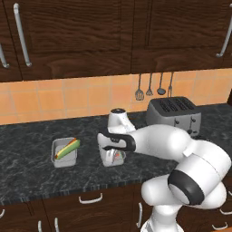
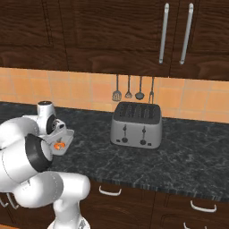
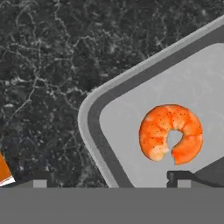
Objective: Take the meat container that has the shrimp and place it on the second highest rack of the freezer. Then take the vegetable container that has the carrot and corn and place it on the highest rack of the freezer.
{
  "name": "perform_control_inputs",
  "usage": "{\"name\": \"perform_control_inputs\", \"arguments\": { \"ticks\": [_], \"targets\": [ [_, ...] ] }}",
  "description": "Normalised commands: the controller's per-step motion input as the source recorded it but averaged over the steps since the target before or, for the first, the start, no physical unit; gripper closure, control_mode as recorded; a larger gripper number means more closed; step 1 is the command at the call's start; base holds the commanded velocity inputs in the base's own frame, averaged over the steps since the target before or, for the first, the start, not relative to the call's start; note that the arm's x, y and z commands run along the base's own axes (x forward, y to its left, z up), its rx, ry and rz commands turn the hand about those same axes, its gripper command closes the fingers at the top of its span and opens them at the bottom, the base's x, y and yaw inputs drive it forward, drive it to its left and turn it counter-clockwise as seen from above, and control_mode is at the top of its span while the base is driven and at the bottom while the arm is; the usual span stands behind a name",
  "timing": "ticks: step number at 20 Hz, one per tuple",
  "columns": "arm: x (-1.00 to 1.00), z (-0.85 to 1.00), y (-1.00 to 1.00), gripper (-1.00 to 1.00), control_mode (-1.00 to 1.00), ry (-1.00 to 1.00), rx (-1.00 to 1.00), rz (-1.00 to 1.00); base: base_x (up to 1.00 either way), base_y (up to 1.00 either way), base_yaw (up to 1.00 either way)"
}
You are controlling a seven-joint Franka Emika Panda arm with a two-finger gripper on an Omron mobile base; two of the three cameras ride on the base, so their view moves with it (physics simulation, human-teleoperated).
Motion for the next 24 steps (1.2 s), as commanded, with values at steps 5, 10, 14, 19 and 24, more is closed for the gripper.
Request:
{"name": "perform_control_inputs", "arguments": {
  "ticks": [5,10,14,19,24],
  "targets": [
    [0.23,-0.52,0.02,-1.00,-1.00,0.00,0.00,0.03,0.00,0.00,0.00],
    [0.00,-0.42,0.00,-1.00,-1.00,-0.01,0.00,0.00,0.00,0.00,0.00],
    [0.01,-0.19,0.00,-1.00,-1.00,0.00,0.00,0.00,0.00,0.00,0.00],
    [0.00,-0.41,0.00,-1.00,-1.00,0.00,0.00,0.00,0.00,0.00,0.00],
    [0.00,-0.13,0.00,-1.00,-1.00,0.00,0.00,0.00,0.00,0.00,0.00]
  ]
}}
